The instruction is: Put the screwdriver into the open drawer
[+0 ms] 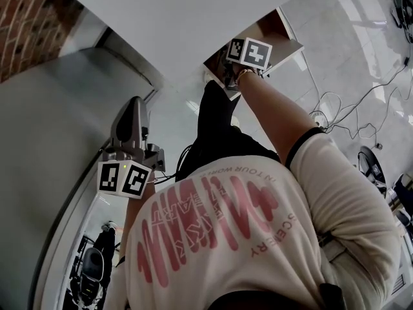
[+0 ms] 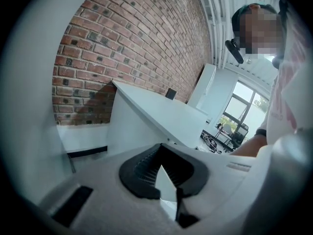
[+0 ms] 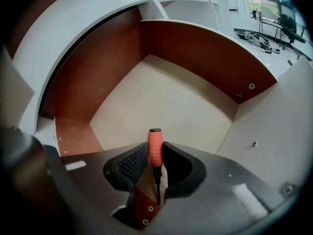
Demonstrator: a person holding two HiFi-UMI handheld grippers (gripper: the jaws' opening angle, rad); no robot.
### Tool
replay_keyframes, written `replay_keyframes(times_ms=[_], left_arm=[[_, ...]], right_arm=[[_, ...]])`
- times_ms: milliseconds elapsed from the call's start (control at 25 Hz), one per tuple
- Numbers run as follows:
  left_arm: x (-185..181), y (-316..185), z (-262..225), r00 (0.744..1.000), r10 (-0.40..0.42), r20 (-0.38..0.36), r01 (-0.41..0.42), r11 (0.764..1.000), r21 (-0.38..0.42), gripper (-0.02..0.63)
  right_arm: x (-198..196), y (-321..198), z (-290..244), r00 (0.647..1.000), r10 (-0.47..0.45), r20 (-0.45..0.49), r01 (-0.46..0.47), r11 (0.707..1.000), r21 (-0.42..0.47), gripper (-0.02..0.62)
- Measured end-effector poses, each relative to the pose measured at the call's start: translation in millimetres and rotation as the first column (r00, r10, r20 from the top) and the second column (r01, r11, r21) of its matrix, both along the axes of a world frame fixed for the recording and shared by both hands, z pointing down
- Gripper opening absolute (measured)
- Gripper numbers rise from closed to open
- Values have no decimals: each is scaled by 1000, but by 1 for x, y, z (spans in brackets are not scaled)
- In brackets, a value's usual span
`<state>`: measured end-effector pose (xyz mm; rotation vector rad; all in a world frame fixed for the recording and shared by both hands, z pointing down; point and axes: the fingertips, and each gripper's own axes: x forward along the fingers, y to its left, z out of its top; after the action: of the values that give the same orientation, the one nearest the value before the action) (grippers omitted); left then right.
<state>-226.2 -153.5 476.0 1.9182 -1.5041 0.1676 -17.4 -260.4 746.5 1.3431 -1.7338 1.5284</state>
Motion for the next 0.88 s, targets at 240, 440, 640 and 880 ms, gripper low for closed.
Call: replay_keyframes(times_ms=[240, 440, 640, 880], left_arm=[[-1, 1, 4, 1000, -3, -6, 3, 1000, -1, 5], [-2, 1, 6, 1000, -10, -8, 10, 1000, -1, 5], [-6, 3, 9, 1000, -21, -10, 21, 1000, -6, 5], [-7, 5, 10, 1000, -25, -11, 25, 1000, -12, 5]], right_arm=[[4, -2, 5, 999, 38, -6, -38, 999, -9, 107], [3, -5, 6, 999, 44, -2, -44, 999, 1, 109], [2, -7, 11, 997, 76, 6, -76, 997, -7, 110], [0, -6, 12, 995, 95, 29, -94, 995, -21, 117]])
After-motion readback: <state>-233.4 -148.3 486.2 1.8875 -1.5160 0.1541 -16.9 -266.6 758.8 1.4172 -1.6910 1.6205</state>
